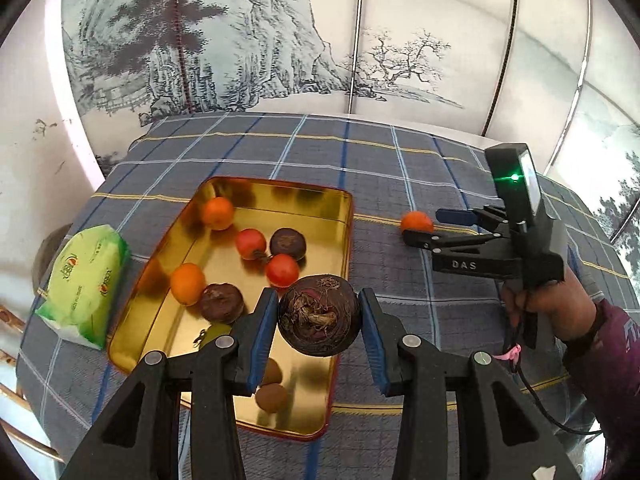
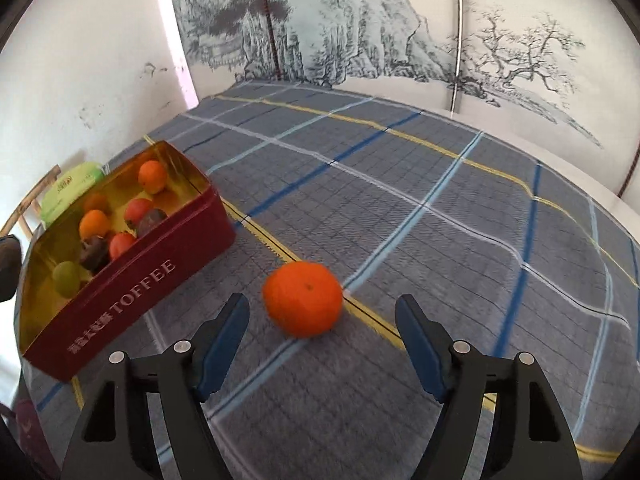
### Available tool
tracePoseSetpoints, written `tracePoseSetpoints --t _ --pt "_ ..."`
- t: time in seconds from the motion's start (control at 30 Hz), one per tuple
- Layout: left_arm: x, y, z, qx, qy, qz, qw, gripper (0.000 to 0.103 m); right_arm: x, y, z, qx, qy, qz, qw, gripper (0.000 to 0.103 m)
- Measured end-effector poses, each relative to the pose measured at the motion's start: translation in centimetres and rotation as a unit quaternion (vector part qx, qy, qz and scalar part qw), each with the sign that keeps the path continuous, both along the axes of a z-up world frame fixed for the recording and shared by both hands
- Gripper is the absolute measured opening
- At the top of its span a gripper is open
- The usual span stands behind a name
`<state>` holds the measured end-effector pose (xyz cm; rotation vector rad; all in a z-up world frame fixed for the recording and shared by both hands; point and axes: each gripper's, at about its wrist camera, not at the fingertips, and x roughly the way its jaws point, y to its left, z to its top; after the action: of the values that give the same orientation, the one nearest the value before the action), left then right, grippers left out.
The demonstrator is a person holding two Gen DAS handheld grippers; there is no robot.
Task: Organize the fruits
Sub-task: 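Lift the brown fruit with the left gripper while the right gripper grasps the mandarin, then carry the brown fruit over the tin and open the left gripper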
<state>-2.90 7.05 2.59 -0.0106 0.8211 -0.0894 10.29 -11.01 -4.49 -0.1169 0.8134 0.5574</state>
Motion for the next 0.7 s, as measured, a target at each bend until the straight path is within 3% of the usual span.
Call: tracePoseSetpoints --t 0.07,0.1,0.13,0.23,0.47,0.7 --pt "0.0 0.4 0.0 -0.001 -0.002 0.007 1.0000 0.037 0.5 0.5 -0.3 -0.006 0.006 0.003 1.000 0.061" --pt "-0.1 0.7 0.1 -0.001 -0.004 0.011 0.9999 0.037 0.8 0.7 -0.6 -0.011 0.014 0.005 1.000 0.045" --pt "-0.2 0.9 0.2 -0.001 -0.007 0.016 0.9998 0.037 0.8 0.9 -0.7 -0.013 0.021 0.008 1.000 0.042" --pt "-0.3 1.8 0.1 0.002 -0.009 0.029 0.9995 0.037 0.4 0.6 -0.8 -0.010 0.024 0.007 1.000 0.041" --pt "-0.3 3.3 -0.8 0.002 -0.005 0.048 0.9989 0.037 -4.5 -5.2 0.0 0.015 -0.006 -0.069 0.997 0.041" --pt "-0.1 2.7 -1.6 0.018 -0.002 0.033 0.9993 0.037 -4.8 -8.4 -0.5 0.021 0.011 -0.124 0.992 0.041"
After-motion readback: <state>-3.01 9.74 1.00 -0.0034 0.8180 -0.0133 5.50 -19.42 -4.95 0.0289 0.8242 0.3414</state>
